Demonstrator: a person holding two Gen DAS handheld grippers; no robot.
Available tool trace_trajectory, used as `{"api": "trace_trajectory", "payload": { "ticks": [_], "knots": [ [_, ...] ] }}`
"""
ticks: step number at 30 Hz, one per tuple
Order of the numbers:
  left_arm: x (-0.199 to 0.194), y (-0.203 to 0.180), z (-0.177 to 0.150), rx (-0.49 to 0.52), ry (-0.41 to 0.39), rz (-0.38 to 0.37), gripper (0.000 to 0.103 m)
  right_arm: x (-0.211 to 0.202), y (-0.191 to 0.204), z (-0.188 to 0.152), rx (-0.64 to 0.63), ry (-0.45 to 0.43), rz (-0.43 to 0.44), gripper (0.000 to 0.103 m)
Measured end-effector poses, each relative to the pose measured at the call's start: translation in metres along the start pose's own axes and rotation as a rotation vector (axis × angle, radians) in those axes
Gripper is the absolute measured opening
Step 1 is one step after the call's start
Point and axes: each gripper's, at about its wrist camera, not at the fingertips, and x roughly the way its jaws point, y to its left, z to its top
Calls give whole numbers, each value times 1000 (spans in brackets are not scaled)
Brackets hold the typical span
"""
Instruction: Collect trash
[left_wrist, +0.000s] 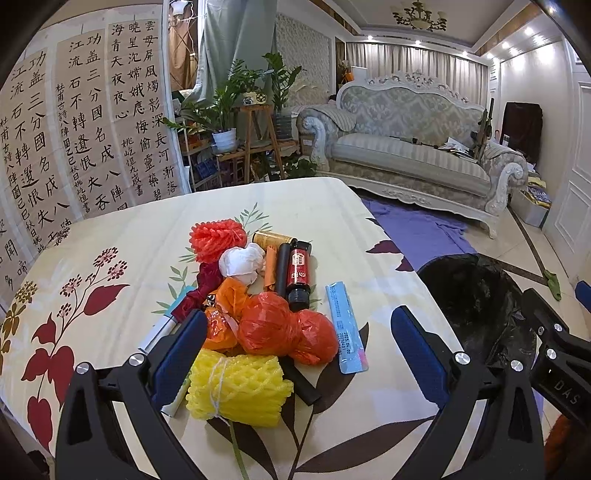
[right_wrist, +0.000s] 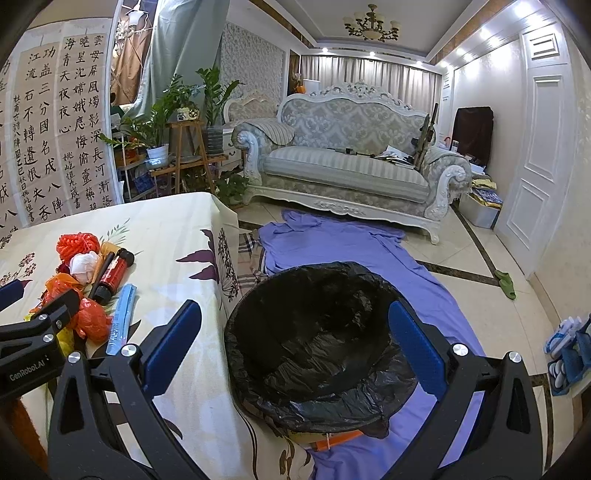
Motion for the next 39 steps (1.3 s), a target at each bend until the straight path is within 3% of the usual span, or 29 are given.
{"api": "trace_trajectory", "payload": {
  "ticks": [39],
  "knots": [
    [5, -1, -5, -1, 15, -3, 97, 4, 0, -3, -3, 10, -11, 99]
  ]
}}
